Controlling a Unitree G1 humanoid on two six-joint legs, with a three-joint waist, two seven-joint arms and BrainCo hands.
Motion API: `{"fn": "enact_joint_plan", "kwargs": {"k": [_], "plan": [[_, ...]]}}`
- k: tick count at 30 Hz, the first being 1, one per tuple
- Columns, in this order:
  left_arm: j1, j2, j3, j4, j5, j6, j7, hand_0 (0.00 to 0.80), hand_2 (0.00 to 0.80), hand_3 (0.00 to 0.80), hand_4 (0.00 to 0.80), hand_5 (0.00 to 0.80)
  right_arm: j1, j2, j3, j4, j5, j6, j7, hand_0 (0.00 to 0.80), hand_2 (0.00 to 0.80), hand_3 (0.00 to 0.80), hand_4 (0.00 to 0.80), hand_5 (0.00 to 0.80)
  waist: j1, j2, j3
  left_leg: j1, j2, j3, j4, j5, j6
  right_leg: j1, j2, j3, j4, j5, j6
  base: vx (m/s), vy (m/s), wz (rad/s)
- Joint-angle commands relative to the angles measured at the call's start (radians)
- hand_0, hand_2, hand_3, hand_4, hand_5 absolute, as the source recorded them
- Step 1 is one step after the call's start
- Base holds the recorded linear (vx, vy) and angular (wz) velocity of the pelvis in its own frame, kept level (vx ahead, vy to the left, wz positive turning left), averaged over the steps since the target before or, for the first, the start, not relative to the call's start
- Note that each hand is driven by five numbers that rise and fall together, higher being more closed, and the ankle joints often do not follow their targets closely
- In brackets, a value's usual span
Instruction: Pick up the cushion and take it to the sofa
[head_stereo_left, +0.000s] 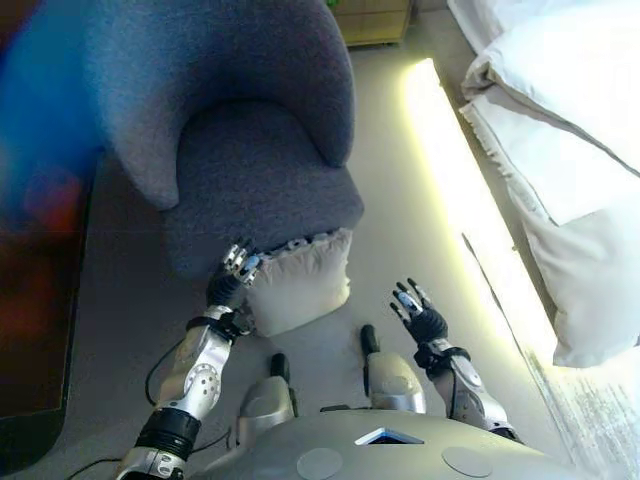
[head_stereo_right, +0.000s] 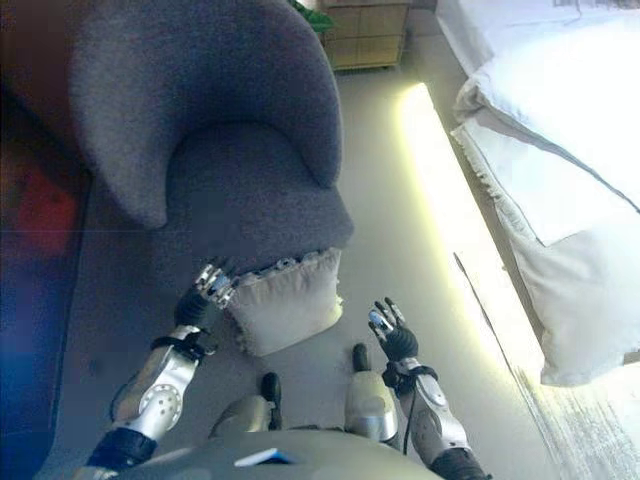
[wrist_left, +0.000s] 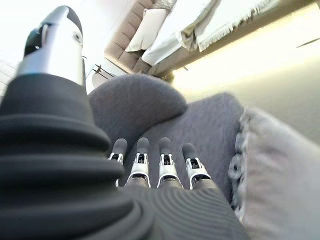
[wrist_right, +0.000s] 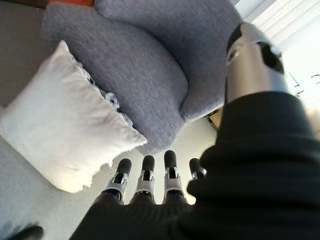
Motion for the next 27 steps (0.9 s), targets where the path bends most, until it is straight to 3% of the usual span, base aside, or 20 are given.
{"fn": "enact_joint_plan", "kwargs": {"k": [1, 4, 8, 10, 12, 15, 17, 19, 21, 23, 27], "plan": [[0.016, 0.043, 0.029, -0.091, 0.019, -0.038, -0.017, 0.0, 0.0, 0.0, 0.0, 0.0, -0.041, 0.009, 0.017, -0.11, 0.017, 0.004, -0.018, 0.0, 0.0, 0.0, 0.0, 0.0, -0.003, -0.045, -0.043, 0.08, -0.001, 0.046, 0.158, -0.086, 0.008, -0.093, -0.015, 0.061, 0.048, 0.106, 0.041, 0.378, -0.168, 0.08], [0.006, 0.036, 0.03, -0.115, -0.005, -0.03, -0.005, 0.0, 0.0, 0.0, 0.0, 0.0, -0.026, -0.009, 0.024, -0.115, 0.005, 0.004, 0.001, 0.0, 0.0, 0.0, 0.0, 0.0, -0.008, -0.04, -0.059, 0.049, 0.043, 0.037, 0.242, 0.019, -0.019, -0.065, 0.021, 0.046, 0.048, 0.081, -0.002, 0.314, -0.174, 0.12], [-0.011, 0.016, 0.028, -0.113, -0.015, -0.02, 0.038, 0.0, 0.0, 0.0, 0.0, 0.0, -0.035, -0.027, 0.031, -0.094, -0.01, 0.001, 0.014, 0.0, 0.0, 0.0, 0.0, 0.0, -0.005, -0.048, -0.078, -0.008, 0.042, 0.014, 0.391, 0.078, -0.029, -0.026, 0.054, 0.035, 0.039, 0.053, -0.055, 0.251, -0.16, 0.17], [-0.012, 0.011, 0.022, -0.11, -0.016, -0.013, 0.043, 0.0, 0.0, 0.0, 0.0, 0.0, -0.032, -0.032, 0.021, -0.091, -0.013, 0.005, 0.011, 0.0, 0.0, 0.0, 0.0, 0.0, -0.009, -0.05, -0.079, -0.057, 0.061, 0.034, 0.479, 0.126, -0.039, -0.006, 0.07, 0.024, 0.042, 0.04, -0.08, 0.188, -0.1, 0.06], [-0.012, 0.012, 0.011, -0.112, -0.02, -0.016, 0.044, 0.0, 0.0, 0.0, 0.0, 0.0, -0.021, -0.034, 0.007, -0.082, -0.011, 0.0, 0.031, 0.0, 0.0, 0.0, 0.0, 0.0, -0.01, -0.052, -0.074, -0.085, 0.092, 0.053, 0.467, 0.141, -0.037, 0.014, 0.079, 0.013, 0.031, 0.032, -0.089, 0.176, 0.005, 0.09], [-0.008, 0.013, 0.001, -0.113, -0.027, -0.029, 0.054, 0.0, 0.0, 0.0, 0.0, 0.0, -0.022, -0.031, 0.004, -0.07, -0.025, -0.006, 0.049, 0.0, 0.0, 0.0, 0.0, 0.0, 0.006, -0.039, -0.063, -0.086, 0.103, 0.037, 0.272, 0.162, -0.039, 0.045, 0.093, 0.018, 0.013, 0.007, -0.076, 0.165, 0.135, 0.05], [-0.001, 0.018, 0.005, -0.12, -0.042, -0.024, 0.057, 0.0, 0.0, 0.0, 0.0, 0.0, -0.016, -0.044, 0.006, -0.092, -0.021, -0.007, 0.057, 0.0, 0.0, 0.0, 0.0, 0.0, 0.034, -0.018, -0.055, -0.114, 0.117, 0.001, 0.066, 0.214, -0.065, 0.08, 0.102, 0.021, 0.003, -0.025, -0.064, 0.199, 0.203, 0.02], [0.004, 0.016, 0.007, -0.115, -0.046, -0.022, 0.036, 0.0, 0.0, 0.0, 0.0, 0.0, -0.005, -0.054, 0.001, -0.102, -0.01, -0.025, 0.063, 0.0, 0.0, 0.0, 0.0, 0.0, 0.056, -0.009, -0.043, -0.14, 0.123, -0.007, -0.017, 0.234, -0.078, 0.121, 0.092, 0.011, 0.002, -0.055, -0.057, 0.193, 0.167, 0.04], [0.0, 0.016, 0.012, -0.1, -0.044, -0.019, 0.002, 0.0, 0.0, 0.0, 0.0, 0.0, 0.002, -0.055, -0.011, -0.102, 0.001, -0.046, 0.068, 0.0, 0.0, 0.0, 0.0, 0.0, 0.058, -0.007, -0.038, -0.156, 0.111, 0.023, -0.01, 0.213, -0.074, 0.14, 0.077, -0.009, 0.016, -0.079, -0.05, 0.126, 0.137, -0.1], [-0.016, 0.021, 0.014, -0.083, -0.039, -0.016, -0.036, 0.0, 0.0, 0.0, 0.0, 0.0, 0.01, -0.044, -0.018, -0.1, 0.005, -0.072, 0.063, 0.0, 0.0, 0.0, 0.0, 0.0, 0.045, -0.001, -0.042, -0.143, 0.1, 0.08, 0.009, 0.163, -0.059, 0.134, 0.052, -0.041, 0.054, -0.099, -0.039, 0.118, 0.189, -0.19], [-0.042, 0.03, 0.005, -0.08, -0.032, -0.045, -0.002, 0.0, 0.0, 0.0, 0.0, 0.0, 0.024, -0.032, -0.022, -0.115, 0.003, -0.046, 0.052, 0.0, 0.0, 0.0, 0.0, 0.0, 0.029, 0.005, -0.055, -0.115, 0.062, 0.077, 0.027, 0.115, -0.035, 0.134, 0.02, -0.027, 0.085, -0.106, -0.016, 0.16, 0.219, 0.0]]}}
